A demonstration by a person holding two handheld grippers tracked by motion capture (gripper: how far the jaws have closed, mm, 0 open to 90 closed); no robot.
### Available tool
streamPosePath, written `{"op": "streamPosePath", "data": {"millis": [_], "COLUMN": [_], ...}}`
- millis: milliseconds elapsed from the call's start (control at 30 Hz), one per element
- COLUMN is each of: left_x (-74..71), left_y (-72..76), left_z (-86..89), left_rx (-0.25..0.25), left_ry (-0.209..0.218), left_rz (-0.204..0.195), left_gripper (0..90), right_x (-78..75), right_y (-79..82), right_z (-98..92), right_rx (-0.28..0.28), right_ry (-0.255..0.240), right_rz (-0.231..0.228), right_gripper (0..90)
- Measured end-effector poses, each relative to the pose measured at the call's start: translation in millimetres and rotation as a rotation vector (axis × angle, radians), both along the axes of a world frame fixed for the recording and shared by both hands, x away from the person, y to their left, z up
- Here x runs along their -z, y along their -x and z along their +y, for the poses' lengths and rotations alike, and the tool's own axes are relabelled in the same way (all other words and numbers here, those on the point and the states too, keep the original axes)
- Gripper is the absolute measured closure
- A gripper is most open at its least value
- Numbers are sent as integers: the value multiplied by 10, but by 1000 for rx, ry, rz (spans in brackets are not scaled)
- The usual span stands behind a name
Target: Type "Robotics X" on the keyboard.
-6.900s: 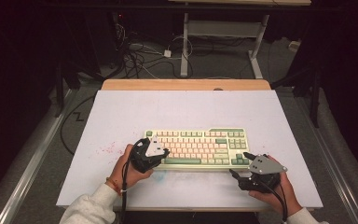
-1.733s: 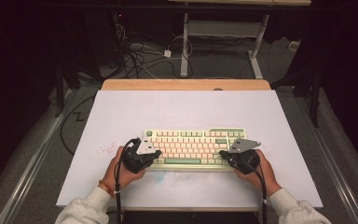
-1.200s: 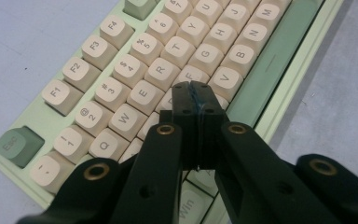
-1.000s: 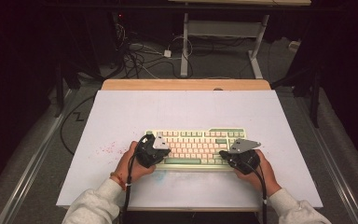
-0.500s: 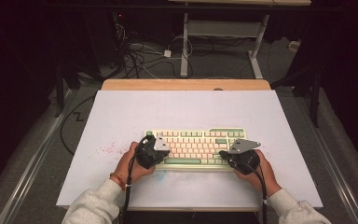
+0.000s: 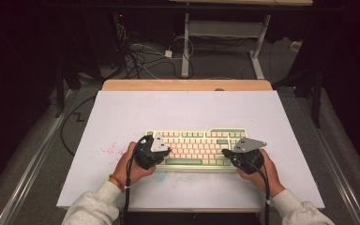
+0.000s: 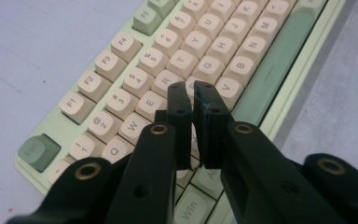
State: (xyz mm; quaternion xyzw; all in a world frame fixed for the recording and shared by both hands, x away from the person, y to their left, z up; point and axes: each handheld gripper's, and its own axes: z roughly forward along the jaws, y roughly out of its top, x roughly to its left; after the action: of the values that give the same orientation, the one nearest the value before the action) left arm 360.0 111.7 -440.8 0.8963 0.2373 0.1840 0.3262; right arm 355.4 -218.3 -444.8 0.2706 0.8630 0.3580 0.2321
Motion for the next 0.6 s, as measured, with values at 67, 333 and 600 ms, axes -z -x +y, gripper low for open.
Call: {"op": "streamPosePath", "data": {"millis": [67, 333, 600], "left_x": [-7, -18, -14], "left_y": [6, 29, 62], "left_z": [9, 44, 54], "left_rx": [-7, -23, -41], "left_ry": [8, 43, 57], "left_rz": [-16, -59, -103], "left_gripper": [794, 611, 301], "right_x": [-36, -117, -158], "right_y": [8, 40, 47], "right_z": [-12, -57, -84], "right_rx": [-3, 10, 33], "right_ry": [-15, -64, -85], "right_rz": [-13, -47, -75], "right_gripper": [898, 870, 737]}}
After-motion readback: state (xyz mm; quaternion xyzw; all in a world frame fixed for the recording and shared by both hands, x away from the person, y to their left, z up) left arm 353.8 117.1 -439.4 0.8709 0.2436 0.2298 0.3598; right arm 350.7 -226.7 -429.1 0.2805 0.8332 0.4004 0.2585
